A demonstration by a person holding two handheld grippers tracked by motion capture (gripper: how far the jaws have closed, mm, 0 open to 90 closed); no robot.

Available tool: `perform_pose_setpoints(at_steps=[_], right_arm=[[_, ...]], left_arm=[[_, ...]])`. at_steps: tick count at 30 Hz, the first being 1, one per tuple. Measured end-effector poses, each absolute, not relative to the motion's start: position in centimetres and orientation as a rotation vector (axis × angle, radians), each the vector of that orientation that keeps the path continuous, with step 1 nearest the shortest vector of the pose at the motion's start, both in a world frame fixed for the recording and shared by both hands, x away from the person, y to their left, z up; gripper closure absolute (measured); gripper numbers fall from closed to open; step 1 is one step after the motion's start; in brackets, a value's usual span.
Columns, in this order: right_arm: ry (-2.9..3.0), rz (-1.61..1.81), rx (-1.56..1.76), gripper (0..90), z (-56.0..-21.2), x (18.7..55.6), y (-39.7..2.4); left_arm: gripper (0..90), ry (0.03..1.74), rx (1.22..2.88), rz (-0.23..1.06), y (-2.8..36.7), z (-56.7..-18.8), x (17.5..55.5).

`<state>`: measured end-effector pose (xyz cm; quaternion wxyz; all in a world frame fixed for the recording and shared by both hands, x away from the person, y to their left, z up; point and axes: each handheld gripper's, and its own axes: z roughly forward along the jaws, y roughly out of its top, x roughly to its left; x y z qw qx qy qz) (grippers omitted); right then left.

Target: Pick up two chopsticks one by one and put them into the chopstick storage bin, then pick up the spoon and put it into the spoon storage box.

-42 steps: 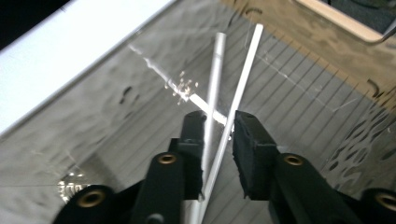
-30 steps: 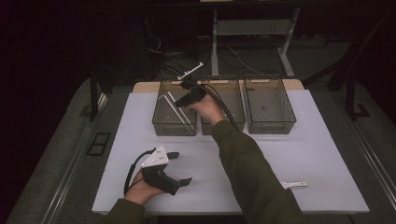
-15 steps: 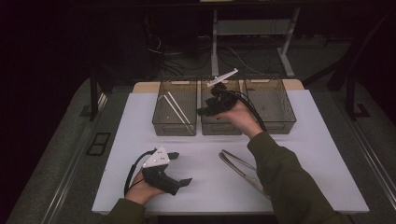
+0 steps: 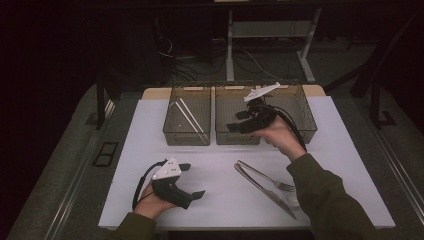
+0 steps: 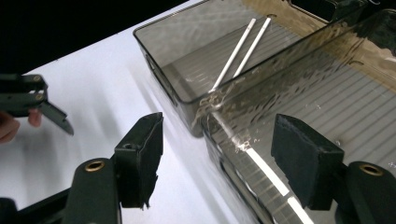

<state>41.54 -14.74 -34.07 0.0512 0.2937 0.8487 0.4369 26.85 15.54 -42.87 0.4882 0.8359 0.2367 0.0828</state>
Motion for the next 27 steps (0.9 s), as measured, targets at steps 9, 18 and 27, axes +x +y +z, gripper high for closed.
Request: perform_pose_setpoints(at_steps=[9, 18, 27], right_arm=[[2.56, 1.385, 0.9, 33.5, -34.9, 39.7, -17.6], [2.53, 1.399, 0.94, 33.5, -36.1, 37.6, -21.2], [2.508, 1.374, 0.975, 33.5, -36.9, 35.4, -24.4]], left_arm=[[0.0, 0.585, 2.023, 0.2, 15.7, -42.9, 26.9], [0.0, 0.589, 2.029, 0.205, 15.7, -43.0, 26.9], [0.0, 0.587, 2.03, 0.213, 15.7, -42.9, 26.7]])
